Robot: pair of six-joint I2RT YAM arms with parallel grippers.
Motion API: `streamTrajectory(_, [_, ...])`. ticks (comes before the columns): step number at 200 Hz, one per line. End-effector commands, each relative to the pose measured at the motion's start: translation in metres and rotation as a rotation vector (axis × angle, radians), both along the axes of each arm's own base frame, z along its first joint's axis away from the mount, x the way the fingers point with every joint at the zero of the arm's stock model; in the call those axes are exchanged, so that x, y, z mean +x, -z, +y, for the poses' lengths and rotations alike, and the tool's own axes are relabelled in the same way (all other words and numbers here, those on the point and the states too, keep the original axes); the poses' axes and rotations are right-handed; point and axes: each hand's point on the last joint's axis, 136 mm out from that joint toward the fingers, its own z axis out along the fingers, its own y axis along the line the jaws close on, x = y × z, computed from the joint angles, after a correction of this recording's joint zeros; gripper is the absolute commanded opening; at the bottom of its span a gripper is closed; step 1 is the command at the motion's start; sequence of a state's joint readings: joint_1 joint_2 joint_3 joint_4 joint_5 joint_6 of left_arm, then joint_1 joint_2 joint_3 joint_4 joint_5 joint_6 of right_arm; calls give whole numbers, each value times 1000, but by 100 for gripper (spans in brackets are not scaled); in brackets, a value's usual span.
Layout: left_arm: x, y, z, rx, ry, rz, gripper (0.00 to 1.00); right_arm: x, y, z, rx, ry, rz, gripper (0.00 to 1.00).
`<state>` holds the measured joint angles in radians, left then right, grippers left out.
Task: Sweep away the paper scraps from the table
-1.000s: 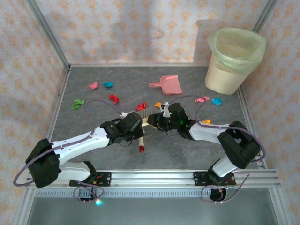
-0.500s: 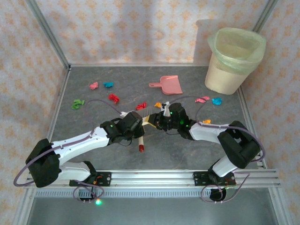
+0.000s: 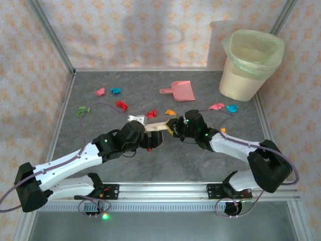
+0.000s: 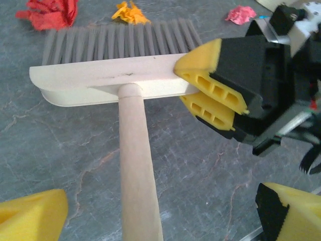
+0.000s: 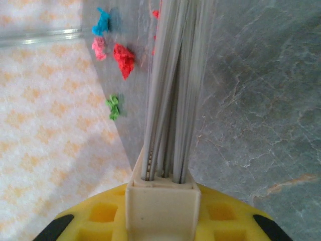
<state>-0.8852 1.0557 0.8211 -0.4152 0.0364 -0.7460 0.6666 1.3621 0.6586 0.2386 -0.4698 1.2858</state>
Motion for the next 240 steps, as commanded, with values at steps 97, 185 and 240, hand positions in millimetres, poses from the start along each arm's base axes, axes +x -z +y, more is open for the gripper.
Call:
streamTrajectory(97, [11, 10, -1, 39, -89, 40, 76, 13, -19, -32, 81, 328, 172, 0])
streamTrajectory(185, [28, -1, -21, 5, -109, 32, 54, 8, -26, -44, 72, 369, 174, 0])
streamTrajectory(240, [31, -1, -22, 10, -123, 27, 27, 5, -24, -46, 62, 370, 187, 0])
